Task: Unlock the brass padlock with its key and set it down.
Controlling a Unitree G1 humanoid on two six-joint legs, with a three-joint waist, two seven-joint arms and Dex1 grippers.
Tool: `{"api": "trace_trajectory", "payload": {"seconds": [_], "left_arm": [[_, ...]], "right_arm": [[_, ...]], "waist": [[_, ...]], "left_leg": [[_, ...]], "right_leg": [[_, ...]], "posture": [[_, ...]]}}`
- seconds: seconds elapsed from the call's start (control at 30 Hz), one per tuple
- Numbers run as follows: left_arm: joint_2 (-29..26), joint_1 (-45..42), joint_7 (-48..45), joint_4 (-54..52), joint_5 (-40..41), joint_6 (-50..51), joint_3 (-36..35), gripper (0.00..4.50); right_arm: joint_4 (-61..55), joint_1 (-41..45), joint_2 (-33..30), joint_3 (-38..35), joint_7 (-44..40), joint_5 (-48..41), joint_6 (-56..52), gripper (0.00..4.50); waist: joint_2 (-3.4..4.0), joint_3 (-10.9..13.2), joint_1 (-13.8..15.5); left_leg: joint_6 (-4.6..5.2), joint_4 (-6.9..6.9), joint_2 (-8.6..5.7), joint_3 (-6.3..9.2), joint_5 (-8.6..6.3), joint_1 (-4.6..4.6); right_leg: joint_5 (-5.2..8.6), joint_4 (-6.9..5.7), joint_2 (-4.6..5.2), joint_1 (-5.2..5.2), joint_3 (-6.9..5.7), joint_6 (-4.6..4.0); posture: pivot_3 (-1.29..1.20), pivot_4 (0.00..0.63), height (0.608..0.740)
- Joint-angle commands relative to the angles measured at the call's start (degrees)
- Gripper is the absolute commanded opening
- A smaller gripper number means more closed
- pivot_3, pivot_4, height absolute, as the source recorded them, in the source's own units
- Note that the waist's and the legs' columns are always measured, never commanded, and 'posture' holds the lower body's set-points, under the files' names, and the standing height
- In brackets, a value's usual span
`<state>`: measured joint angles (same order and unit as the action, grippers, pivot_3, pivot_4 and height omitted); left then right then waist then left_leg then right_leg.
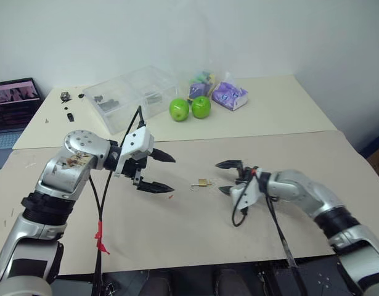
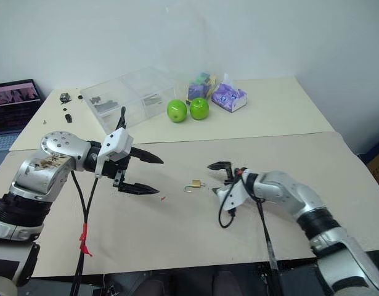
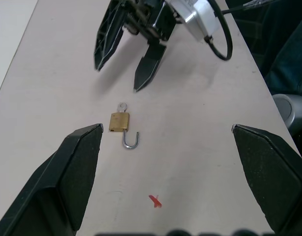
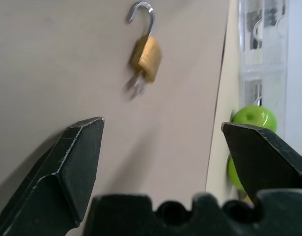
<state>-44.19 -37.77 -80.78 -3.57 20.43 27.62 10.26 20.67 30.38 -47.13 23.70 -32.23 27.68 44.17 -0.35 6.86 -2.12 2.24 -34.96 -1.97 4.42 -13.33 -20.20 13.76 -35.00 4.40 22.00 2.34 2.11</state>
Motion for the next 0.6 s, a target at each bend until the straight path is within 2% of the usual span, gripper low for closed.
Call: {"api": "trace_trajectory", "payload": {"seconds": [0.03, 0.1, 0.17, 0.23, 0.3, 0.37, 0.6], "left_arm": [[0.7, -0.7, 0.9, -0.3, 1.0, -0.3, -1.3, 4.50], [1.9, -0.7, 2.3, -0.5, 2.6, 1.4, -2.5, 4.50], [4.1, -0.2, 4.4, -1.4, 4.0, -0.3, -4.6, 4.50], [5.2, -0.4, 6.9, -1.4, 3.7, -0.9, -5.6, 4.50], [5.8, 0.1, 8.8, -2.4, 2.7, -2.0, -5.7, 4.50], [5.8, 0.6, 10.2, -3.6, 3.1, -1.1, -5.9, 4.50], [5.7, 2.5, 15.5, -7.9, 5.6, 2.7, -8.8, 4.50]], "right_arm": [[-1.7, -1.8, -3.1, -2.4, -6.6, -7.9, -1.1, 4.47], [-6.1, -4.4, -3.1, -4.7, -16.7, -24.3, -13.2, 4.47], [-16.1, -6.9, -4.7, -7.6, -26.8, -43.6, -37.6, 4.47], [-23.9, -7.4, -7.1, -10.0, -31.6, -54.8, -53.5, 4.47], [-29.9, -5.6, -8.1, -13.3, -32.2, -63.7, -64.2, 4.47], [-32.6, -3.3, -6.9, -15.9, -30.5, -66.8, -69.0, 4.47], [-33.5, -0.3, -3.1, -18.3, -25.8, -63.3, -73.0, 4.47]], "waist": [[-0.01, 0.0, -0.2], [-0.06, 0.0, -0.3], [-0.06, 0.0, -0.4], [-0.05, 0.0, -0.4], [-0.03, 0.0, -0.4], [-0.03, 0.0, -0.4], [-0.04, 0.0, 0.9]], "left_leg": [[0.02, 0.00, 0.01, -0.01, -0.01, 0.01], [0.07, -0.01, 0.04, -0.01, -0.04, 0.04], [0.20, -0.09, 0.11, 0.01, -0.11, 0.02], [0.34, -0.22, 0.31, 0.15, -0.20, -0.03], [0.46, -0.28, 0.36, 0.22, -0.27, -0.02], [0.46, -0.28, 0.40, 0.23, -0.28, 0.02], [0.43, -0.26, 0.35, 0.21, -0.28, -0.10]], "right_leg": [[0.00, 0.00, -0.01, -0.02, 0.01, 0.00], [0.00, 0.00, -0.02, -0.09, 0.01, 0.00], [0.00, 0.03, -0.05, -0.20, 0.00, 0.00], [-0.01, 0.01, -0.05, -0.19, 0.08, -0.01], [-0.01, 0.01, -0.05, -0.22, 0.16, 0.00], [-0.03, 0.02, -0.07, -0.22, 0.16, 0.02], [-0.06, 0.05, -0.09, 0.04, 0.05, 0.05]], "posture": [[0.00, 0.150, 0.740], [0.00, 0.150, 0.740], [0.00, 0.150, 0.740], [0.00, 0.150, 0.740], [0.00, 0.150, 0.740], [0.00, 0.150, 0.740], [0.00, 0.150, 0.740]]}}
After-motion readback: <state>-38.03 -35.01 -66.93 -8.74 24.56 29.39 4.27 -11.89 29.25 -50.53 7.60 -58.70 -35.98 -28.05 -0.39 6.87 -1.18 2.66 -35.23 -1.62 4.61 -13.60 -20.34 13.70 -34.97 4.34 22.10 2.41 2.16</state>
